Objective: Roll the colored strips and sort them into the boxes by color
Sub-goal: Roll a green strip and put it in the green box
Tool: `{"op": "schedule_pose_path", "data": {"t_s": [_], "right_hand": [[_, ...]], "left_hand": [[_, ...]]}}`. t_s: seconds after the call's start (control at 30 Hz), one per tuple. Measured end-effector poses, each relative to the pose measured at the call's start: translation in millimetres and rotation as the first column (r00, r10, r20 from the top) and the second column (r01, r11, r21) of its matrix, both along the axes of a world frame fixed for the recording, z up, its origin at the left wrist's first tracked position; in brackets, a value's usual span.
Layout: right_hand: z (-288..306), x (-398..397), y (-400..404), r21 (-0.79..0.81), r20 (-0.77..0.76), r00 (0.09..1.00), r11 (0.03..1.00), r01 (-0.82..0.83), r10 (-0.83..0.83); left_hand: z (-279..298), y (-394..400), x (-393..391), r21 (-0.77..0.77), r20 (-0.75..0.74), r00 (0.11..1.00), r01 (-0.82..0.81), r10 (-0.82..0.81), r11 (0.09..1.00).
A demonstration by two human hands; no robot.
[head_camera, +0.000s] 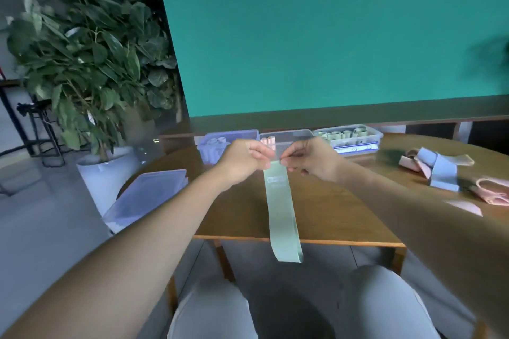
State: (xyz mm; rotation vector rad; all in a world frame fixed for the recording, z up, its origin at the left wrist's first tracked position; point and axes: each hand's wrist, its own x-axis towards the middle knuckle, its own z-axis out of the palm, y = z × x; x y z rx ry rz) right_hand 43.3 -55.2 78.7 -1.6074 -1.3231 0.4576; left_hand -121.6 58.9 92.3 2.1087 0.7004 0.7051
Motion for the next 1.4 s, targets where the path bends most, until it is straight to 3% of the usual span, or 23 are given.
{"op": "schedule_pose_path", "data": {"t_s": [0.4,0.87,1.13,1.3,1.4], "right_hand": [[-65,51,58,0.035,-0.229,0.972,0.998,-0.050,0.057],[-86,86,117,0.018,-0.336,0.941,0.999,-0.044,0.048],[-106,91,154,0.029,-0.335,0.942,1.000,0.003,0.007],[-108,93,171,-0.016,-0.266,0.964,1.000,0.016,-0.020],[-110,93,178,-0.061,-0.147,0.989,0.998,0.022,-0.030]], "left_hand": [[-64,67,45,-0.255,0.125,0.992,0.011,0.022,0.967],[-92,125,77,-0.415,0.204,0.979,0.073,0.014,0.907],[-116,154,87,-0.474,0.303,0.948,0.062,0.097,0.878],[-124,176,95,-0.440,0.337,0.922,-0.025,0.190,0.898],[-125,188,98,-0.404,0.349,0.914,-0.053,0.207,0.913]]}}
